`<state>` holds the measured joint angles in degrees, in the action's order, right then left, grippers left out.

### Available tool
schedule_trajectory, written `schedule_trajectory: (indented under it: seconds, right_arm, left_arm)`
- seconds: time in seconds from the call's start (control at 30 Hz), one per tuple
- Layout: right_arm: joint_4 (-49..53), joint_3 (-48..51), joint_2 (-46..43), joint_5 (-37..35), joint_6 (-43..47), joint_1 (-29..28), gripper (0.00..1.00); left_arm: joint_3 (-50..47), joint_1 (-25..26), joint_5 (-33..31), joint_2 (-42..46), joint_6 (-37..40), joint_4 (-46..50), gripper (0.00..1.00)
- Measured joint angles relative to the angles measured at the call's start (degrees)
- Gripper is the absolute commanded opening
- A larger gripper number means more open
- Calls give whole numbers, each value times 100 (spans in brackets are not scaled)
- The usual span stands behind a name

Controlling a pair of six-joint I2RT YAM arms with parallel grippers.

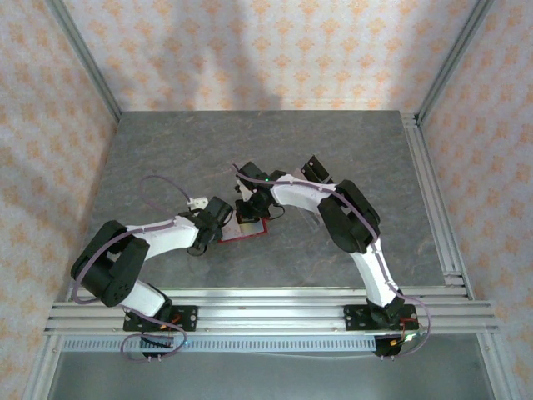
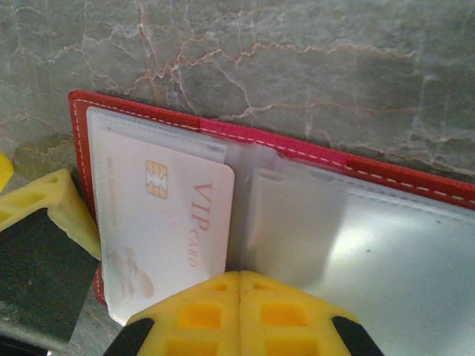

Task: Put the credit cards into the card holder
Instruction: Insert the credit card into the card slot.

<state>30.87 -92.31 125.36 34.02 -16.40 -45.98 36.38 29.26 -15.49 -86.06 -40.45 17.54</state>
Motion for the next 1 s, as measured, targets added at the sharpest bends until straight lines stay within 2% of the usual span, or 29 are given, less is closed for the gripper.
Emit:
schedule_trajectory:
  seconds: [0.77, 0.87, 1.0]
  right_arm:
    - [363, -407, 190, -7, 17, -17, 3]
    - [319, -275, 74, -17, 9, -4, 11]
    - [247, 190, -505, -22, -81, 57, 34]
  left_arm:
    - [-2, 0, 0, 7, 0, -4, 63]
    - [-4, 0, 2, 20, 2, -2, 63]
    - [-24, 0, 4, 57, 2, -4, 63]
